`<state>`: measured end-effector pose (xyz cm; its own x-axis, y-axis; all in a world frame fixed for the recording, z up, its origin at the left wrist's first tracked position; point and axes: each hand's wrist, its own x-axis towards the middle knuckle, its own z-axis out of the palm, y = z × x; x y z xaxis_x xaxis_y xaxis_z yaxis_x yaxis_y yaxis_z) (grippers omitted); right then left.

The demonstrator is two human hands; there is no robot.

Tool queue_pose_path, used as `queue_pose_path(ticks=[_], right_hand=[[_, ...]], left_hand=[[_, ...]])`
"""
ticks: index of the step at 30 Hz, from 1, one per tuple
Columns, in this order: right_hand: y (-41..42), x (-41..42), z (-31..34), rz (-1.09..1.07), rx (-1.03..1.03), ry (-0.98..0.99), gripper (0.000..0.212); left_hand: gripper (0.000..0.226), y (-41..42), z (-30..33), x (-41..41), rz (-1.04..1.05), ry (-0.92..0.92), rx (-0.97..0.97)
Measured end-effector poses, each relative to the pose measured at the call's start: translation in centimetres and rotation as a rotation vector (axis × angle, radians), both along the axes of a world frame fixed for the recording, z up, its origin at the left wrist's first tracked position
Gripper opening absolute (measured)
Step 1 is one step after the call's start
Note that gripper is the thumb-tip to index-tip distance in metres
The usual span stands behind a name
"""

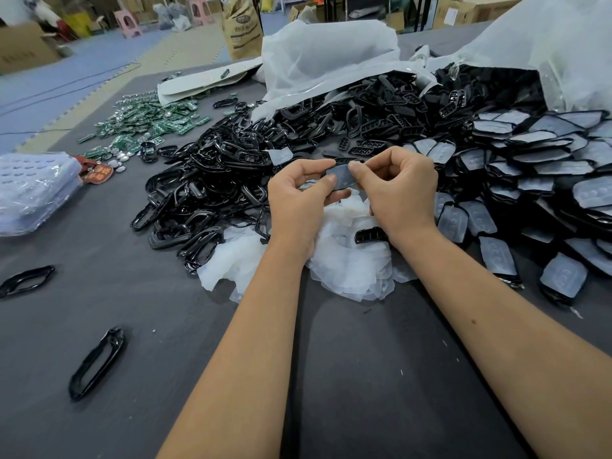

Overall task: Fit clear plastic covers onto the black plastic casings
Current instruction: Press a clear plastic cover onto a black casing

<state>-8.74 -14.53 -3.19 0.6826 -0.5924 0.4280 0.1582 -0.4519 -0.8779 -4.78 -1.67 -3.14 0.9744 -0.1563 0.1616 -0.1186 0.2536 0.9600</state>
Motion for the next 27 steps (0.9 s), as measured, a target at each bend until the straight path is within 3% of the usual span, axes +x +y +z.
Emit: queue_pose_path(ticks=[15,21,27], right_hand=[[-0.2,0.2,-0.3,0.043,-0.019,-0.025,0.020],[-0.9,0.4,-0.5,0.255,0.324,0.023,0.023],[-0.9,0.3,-0.4,0.406,0.377,0.047,0.014]], left_hand=[[0.012,0.0,-0.3,0.1,0.010,-0.029,0.000],[0.016,0.1,-0.3,0.0,0.010,-0.028,0.002],[0.017,0.1,-0.3,0.0,-0.027,-0.043,-0.004]])
